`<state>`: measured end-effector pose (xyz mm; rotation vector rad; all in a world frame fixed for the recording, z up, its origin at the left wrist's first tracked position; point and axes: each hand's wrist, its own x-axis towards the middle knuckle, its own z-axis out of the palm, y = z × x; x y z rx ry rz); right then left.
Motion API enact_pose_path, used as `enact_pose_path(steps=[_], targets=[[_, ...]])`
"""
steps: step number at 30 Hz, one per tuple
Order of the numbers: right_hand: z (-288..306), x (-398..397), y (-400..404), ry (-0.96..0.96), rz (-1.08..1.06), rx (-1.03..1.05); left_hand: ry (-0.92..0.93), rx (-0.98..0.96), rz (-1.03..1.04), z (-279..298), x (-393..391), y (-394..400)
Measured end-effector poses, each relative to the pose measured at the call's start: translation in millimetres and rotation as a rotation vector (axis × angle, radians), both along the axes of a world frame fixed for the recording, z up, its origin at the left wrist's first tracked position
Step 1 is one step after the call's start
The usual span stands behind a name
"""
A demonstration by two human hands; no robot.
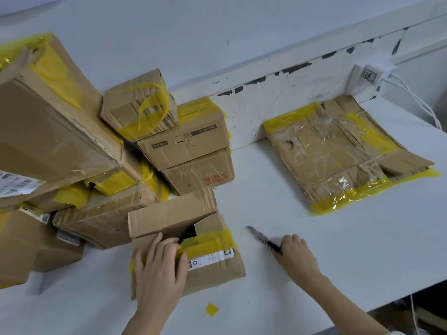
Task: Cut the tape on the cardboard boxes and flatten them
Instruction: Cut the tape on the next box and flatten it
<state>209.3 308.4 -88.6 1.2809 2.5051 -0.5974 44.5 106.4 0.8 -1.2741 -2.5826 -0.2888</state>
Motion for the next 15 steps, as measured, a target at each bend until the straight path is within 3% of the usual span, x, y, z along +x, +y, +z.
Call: enact_pose_path(steps=[2, 4, 6, 11, 15], targets=[[7, 3, 2, 0.157, -0.088, -0.134, -0.023, 0.004, -0.028, -1, -2, 0], [21, 6, 4, 0.4, -0.203, -0.415, -0.037, 0.012, -0.051, -1, -2, 0], [42, 9, 3, 0.551, -0.174, -0.569, -0.041, 0.021, -0.053, 0, -2, 1], [74, 5, -15, 0.602, 0.098, -0.374, -0.031, 0.062, -0.051, 4, -1, 2], [83, 5, -27, 0.537, 0.091, -0.334, -0.043, 0.084, -0.032, 3, -1, 3]])
